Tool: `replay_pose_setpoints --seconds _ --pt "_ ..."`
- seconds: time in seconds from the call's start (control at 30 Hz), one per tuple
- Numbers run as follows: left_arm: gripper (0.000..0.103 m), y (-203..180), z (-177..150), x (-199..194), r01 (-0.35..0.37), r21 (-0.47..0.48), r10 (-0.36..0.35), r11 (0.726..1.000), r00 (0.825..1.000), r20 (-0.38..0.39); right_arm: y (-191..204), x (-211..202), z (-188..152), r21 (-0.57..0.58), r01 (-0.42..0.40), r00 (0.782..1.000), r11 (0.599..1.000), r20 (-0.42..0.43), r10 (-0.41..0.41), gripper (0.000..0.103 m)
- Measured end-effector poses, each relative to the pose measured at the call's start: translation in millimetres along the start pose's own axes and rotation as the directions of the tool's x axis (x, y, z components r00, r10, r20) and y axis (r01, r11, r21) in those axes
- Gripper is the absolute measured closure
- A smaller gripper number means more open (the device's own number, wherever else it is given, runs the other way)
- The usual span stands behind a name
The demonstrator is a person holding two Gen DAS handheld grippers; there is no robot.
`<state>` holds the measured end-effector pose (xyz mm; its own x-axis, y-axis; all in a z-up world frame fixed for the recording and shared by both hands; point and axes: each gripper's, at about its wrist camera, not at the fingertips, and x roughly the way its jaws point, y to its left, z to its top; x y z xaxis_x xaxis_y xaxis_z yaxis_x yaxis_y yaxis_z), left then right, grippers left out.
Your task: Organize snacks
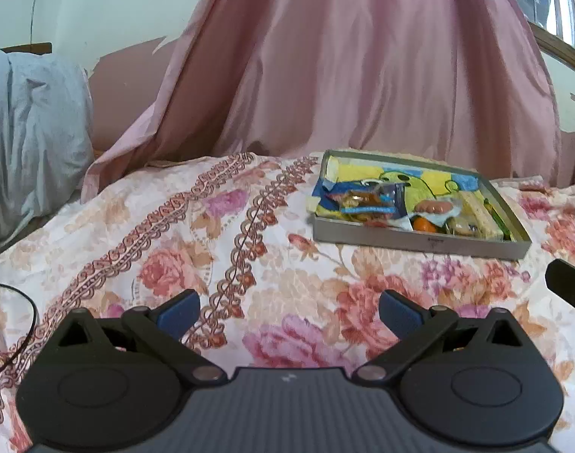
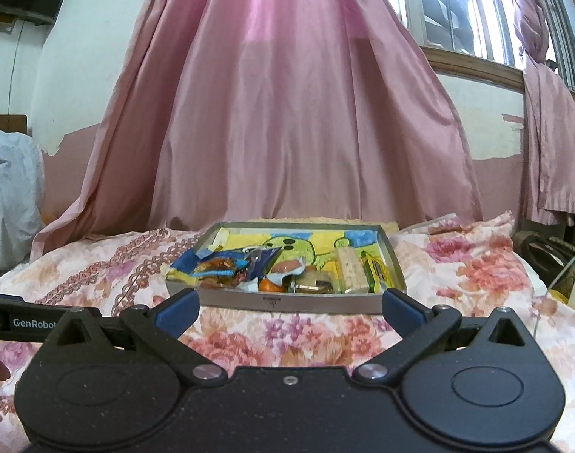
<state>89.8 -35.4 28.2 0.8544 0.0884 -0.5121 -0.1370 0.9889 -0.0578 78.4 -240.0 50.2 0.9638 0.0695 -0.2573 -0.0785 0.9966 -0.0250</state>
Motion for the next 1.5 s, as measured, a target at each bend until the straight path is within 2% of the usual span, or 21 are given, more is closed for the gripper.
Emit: replay_pose_setpoints --seconds 0.37,0.73,1.5 --pt "0.001 8.6 -17.8 -4.1 0.007 0.026 -0.007 1.000 1.000 -0.012 7.2 -8.5 -17.1 0.000 -0.009 0.999 1.000 -0.051 0.009 0.001" --pt "0.001 12.5 -22.0 -4.4 0.002 0.032 -0.002 0.999 1.000 -0.011 8.2 2.6 -26.5 -0.004 -0.002 0.996 1.000 -0.092 0.002 0.001" --pt "0.001 11.8 -21.0 -4.2 -0.009 0.045 0.011 0.999 1.000 -0.029 9.9 6.1 -29.1 -0.015 -0.007 0.994 1.000 -0.105 0.006 0.001"
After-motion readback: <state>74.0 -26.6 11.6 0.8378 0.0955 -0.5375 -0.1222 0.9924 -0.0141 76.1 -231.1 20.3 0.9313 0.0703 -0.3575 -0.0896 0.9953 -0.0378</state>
